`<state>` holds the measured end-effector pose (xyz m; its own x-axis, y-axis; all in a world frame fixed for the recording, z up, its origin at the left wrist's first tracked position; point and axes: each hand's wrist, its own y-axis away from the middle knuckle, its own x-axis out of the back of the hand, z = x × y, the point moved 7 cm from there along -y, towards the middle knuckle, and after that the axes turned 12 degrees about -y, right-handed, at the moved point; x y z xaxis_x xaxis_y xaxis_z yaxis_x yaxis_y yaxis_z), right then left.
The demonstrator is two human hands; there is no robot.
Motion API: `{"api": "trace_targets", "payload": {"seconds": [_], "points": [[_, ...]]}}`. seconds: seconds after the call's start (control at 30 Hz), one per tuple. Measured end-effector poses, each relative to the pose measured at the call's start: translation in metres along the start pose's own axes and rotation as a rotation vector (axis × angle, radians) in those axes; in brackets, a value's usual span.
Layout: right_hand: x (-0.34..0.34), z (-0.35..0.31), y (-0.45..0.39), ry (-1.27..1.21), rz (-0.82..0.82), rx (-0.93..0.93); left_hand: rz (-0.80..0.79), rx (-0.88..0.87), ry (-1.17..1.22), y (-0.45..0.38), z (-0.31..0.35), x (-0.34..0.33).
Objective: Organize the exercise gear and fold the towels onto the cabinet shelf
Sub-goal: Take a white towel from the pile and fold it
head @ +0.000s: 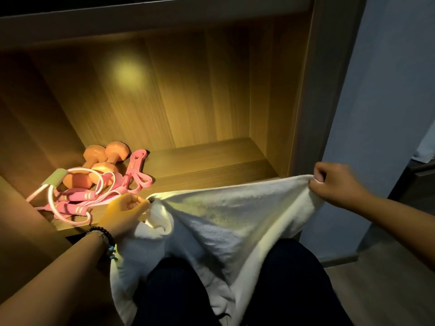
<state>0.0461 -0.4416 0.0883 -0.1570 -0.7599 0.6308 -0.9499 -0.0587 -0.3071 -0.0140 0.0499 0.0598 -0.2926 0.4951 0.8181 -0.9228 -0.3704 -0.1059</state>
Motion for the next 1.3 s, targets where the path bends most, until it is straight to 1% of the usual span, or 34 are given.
{"api": "trace_targets", "payload": {"seconds": [0.07,0.13,0.2,0.27,0.33,0.4,0.5,0.6,0.7,0.8,0.87,0.93,1.0,1.07,1.13,1.2,1.3], "points": [[-0.001,0.006,0.002,-0.057,0.007,-0.066,0.024,0.094,0.087,-0.003,-0.004,0.002],[-0.008,0.003,0.004,-0.105,-0.025,-0.076,0.138,0.140,0.141,-0.006,0.000,0.011],[-0.021,-0.014,0.008,-0.145,-0.096,-0.047,0.245,0.126,0.177,-0.005,0.016,0.018],[-0.037,-0.038,0.015,-0.183,-0.182,-0.010,0.287,0.057,0.201,-0.001,0.040,0.018],[-0.053,-0.067,0.025,-0.231,-0.258,0.022,0.259,-0.072,0.232,0.005,0.072,0.012],[-0.073,-0.096,0.034,-0.332,-0.352,0.019,0.226,-0.174,0.383,0.016,0.106,0.010],[-0.101,-0.135,0.049,-0.500,-0.458,-0.040,0.198,-0.267,0.618,0.034,0.151,0.012],[-0.119,-0.158,0.059,-0.576,-0.474,-0.054,0.138,-0.326,0.746,0.046,0.179,0.011],[-0.118,-0.167,0.062,-0.704,-0.415,-0.042,0.093,-0.374,0.802,0.057,0.192,0.008],[-0.108,-0.157,0.064,-0.728,-0.310,-0.047,0.069,-0.437,0.777,0.065,0.192,0.006],[-0.105,-0.148,0.070,-0.712,-0.276,-0.051,0.024,-0.454,0.763,0.073,0.182,-0.001],[-0.106,-0.140,0.078,-0.696,-0.275,-0.068,-0.045,-0.422,0.782,0.084,0.166,-0.014],[-0.111,-0.136,0.084,-0.665,-0.305,-0.070,-0.078,-0.372,0.810,0.098,0.150,-0.027],[-0.114,-0.133,0.087,-0.638,-0.338,-0.078,-0.059,-0.302,0.863,0.108,0.133,-0.034],[-0.115,-0.132,0.088,-0.615,-0.359,-0.072,-0.011,-0.239,0.867,0.114,0.118,-0.037],[-0.116,-0.135,0.089,-0.591,-0.375,-0.053,0.042,-0.224,0.812,0.119,0.110,-0.034],[-0.119,-0.135,0.089,-0.573,-0.393,-0.061,0.066,-0.215,0.777,0.124,0.104,-0.034]]}}
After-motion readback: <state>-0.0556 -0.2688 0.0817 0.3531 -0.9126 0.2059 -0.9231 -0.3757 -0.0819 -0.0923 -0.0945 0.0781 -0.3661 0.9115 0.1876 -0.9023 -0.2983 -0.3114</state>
